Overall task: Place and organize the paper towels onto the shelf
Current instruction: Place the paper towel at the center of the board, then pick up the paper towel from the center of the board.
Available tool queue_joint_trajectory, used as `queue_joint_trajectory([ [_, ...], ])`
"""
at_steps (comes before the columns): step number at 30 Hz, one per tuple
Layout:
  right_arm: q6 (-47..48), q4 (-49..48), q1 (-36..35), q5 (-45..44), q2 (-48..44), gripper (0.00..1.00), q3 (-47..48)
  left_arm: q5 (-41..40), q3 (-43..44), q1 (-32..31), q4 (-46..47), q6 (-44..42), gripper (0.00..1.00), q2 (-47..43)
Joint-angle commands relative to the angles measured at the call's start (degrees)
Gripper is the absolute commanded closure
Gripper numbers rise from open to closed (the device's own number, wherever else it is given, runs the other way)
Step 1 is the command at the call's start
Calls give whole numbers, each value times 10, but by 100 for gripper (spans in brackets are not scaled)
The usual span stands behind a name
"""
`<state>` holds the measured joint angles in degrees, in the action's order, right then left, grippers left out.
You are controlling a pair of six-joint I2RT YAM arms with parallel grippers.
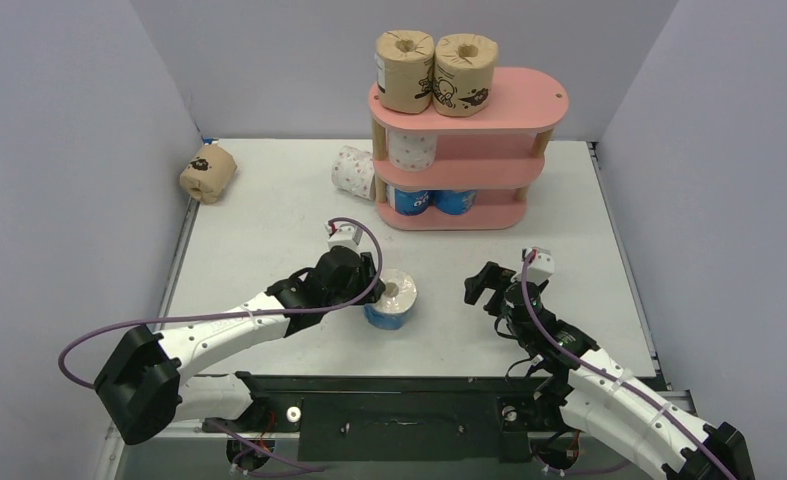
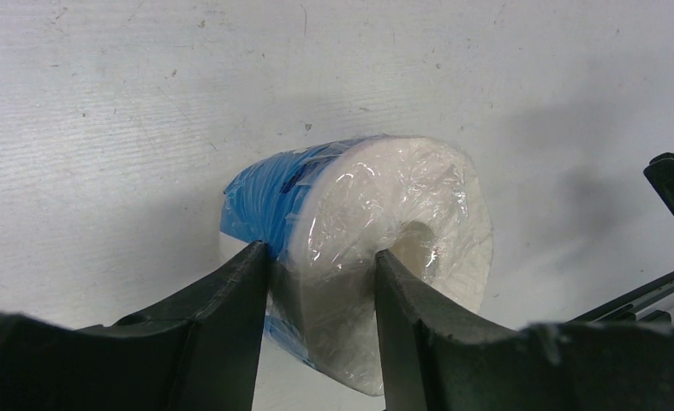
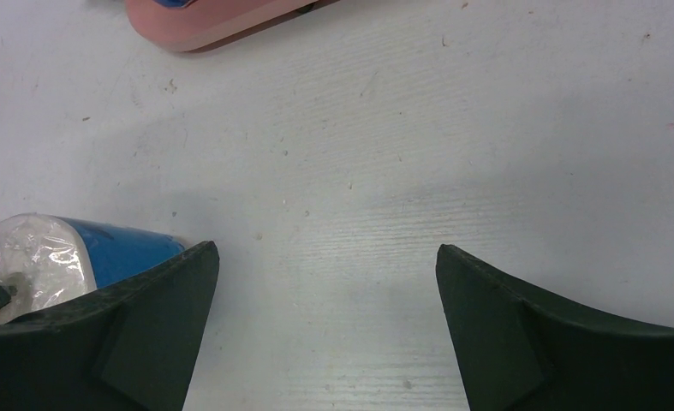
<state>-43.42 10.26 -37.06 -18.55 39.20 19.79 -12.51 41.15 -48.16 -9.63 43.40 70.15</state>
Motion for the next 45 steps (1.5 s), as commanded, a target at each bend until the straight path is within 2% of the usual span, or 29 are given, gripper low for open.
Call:
queue_joint_trajectory([
  [1,17,-25,4,3,3,7,11,0,27,-3,47,-4,63,-4],
  [5,21,-23,4,8,5,7,13,-2,22,-3,40,-2,60,-10],
  [11,26,-17,3,14,0,7,21,-10,20,-3,27,-7,46,-31],
  [13,29,-11,4,18,-2,7,27,-13,20,-3,17,-9,34,-38],
  [16,37,-3,3,27,-5,7,38,-19,24,-3,3,-11,21,-52],
  [18,47,2,3,40,-3,7,51,-31,26,-3,-12,-12,5,-66],
  [19,54,4,3,46,-3,7,60,-43,27,-3,-24,-14,1,-71],
  [22,66,7,2,92,7,9,82,-84,29,-3,-60,-14,3,-108],
  [26,75,7,-8,152,49,11,129,-195,6,3,-112,38,4,-164],
  [30,82,9,-47,180,121,12,176,-226,-33,27,-133,104,4,-211],
  [32,85,8,-79,180,163,12,201,-217,-53,40,-134,118,4,-225],
  [37,73,-4,-95,209,263,14,239,-202,-73,69,-164,140,4,-253],
  [45,59,-35,-105,225,358,17,273,-142,-135,119,-123,96,4,-345],
])
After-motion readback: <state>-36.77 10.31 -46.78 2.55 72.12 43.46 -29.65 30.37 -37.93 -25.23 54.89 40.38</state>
